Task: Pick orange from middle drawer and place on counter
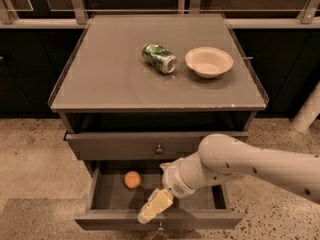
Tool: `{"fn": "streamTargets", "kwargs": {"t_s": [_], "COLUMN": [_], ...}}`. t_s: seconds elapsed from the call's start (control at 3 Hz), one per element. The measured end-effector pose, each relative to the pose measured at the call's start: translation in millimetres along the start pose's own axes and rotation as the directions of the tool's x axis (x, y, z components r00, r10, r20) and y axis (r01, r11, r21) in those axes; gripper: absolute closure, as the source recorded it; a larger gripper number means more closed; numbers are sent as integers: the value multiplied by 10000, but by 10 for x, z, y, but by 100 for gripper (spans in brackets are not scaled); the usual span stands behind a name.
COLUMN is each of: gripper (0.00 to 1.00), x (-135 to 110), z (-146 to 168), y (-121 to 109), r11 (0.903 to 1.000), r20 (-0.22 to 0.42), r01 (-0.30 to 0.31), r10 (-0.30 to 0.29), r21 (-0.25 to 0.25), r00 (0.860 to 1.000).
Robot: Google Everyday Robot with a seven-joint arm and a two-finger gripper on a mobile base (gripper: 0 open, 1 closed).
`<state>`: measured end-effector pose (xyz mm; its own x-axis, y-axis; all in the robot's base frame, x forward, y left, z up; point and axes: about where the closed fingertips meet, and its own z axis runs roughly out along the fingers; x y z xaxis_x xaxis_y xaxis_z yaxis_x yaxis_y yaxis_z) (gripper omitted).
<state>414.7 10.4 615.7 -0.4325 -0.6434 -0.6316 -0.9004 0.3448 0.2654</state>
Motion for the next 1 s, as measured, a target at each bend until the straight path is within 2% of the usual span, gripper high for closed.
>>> {"fn": "streamTargets", "kwargs": {"t_s": [0.33, 0.67, 1.0], "gripper": [0, 0, 0], "x": [78, 88, 207], "z": [357, 374, 397], "y": [-225, -252, -155], "r11": [9992, 9985, 9965], "r20": [520, 577, 215], "r01": [-232, -300, 64], "r10": [215, 273, -82], "r21": [322, 469, 834], "r00": [9984, 9980, 9997]}}
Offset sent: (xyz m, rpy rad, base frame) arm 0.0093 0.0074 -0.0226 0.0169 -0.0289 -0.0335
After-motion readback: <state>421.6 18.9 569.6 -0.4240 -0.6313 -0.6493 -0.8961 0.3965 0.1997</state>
